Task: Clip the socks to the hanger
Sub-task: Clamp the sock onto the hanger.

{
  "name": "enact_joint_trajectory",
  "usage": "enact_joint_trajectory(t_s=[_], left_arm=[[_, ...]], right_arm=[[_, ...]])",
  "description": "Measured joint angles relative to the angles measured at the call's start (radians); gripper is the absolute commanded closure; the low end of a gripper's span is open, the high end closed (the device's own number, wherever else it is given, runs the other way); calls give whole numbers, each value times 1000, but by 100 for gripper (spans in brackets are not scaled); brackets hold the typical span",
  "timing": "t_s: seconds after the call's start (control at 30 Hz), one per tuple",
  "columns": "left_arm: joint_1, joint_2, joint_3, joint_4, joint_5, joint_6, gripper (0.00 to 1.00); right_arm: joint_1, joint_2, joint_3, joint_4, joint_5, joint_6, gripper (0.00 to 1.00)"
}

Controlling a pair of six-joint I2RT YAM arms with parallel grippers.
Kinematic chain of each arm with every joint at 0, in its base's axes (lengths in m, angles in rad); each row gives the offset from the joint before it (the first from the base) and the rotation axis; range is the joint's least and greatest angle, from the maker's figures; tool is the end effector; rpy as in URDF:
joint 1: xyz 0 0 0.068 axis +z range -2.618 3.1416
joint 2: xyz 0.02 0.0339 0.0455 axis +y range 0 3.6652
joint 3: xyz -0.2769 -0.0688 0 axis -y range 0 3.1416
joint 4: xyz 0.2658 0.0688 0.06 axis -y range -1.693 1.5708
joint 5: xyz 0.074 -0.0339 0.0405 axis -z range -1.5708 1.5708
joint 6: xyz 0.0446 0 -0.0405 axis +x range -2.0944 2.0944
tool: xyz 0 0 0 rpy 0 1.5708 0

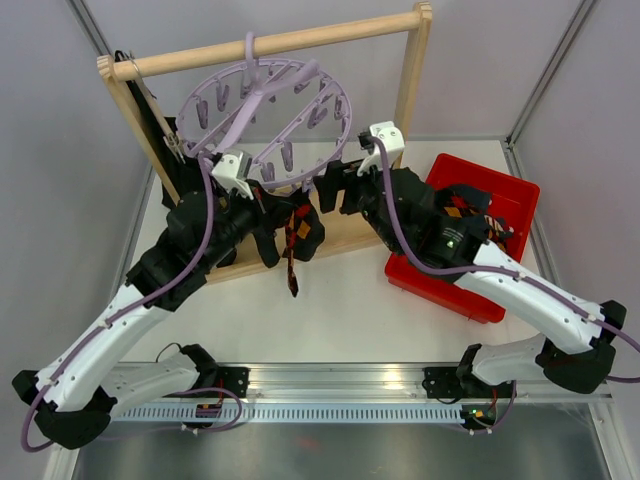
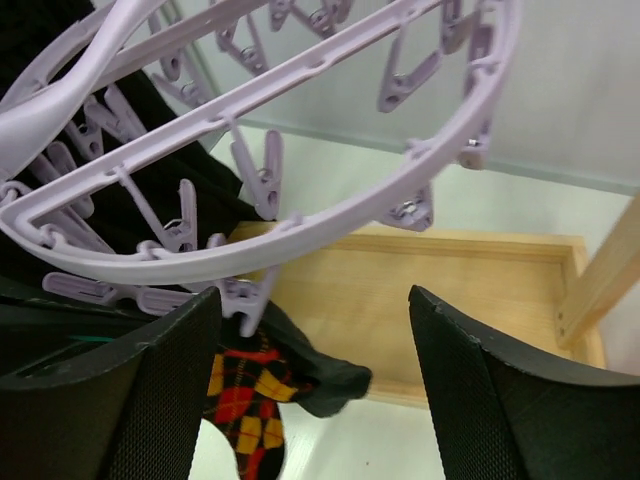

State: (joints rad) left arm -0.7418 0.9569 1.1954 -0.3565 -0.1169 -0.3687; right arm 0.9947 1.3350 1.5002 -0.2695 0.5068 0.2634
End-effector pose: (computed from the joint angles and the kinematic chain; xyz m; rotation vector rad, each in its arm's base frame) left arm 0.1672 -0.1462 0.4470 0.2338 1.7264 -0.7283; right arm 0.1925 0.2566 0.4739 -0.2298 1.6734 0.5274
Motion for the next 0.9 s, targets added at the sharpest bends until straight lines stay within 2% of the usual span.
enact_joint_trajectory(t_s=[0.43,0.6,0.8,0.9], left_arm=[[0,-83,0,-110,-175,-51,97],[0,-104,1,-163,-231,-66,97],[0,-139,12,-217,-279,-77,96],[0,-155,18,-242,-302,-80,95]], right_arm=[[-32,-153,-143,-151,308,51,9],[-199,-173,-239,-205,288,93,9],[-492,-157,-346,-214,151,119,9],[-593,-115,-381,-198,84,129,9]])
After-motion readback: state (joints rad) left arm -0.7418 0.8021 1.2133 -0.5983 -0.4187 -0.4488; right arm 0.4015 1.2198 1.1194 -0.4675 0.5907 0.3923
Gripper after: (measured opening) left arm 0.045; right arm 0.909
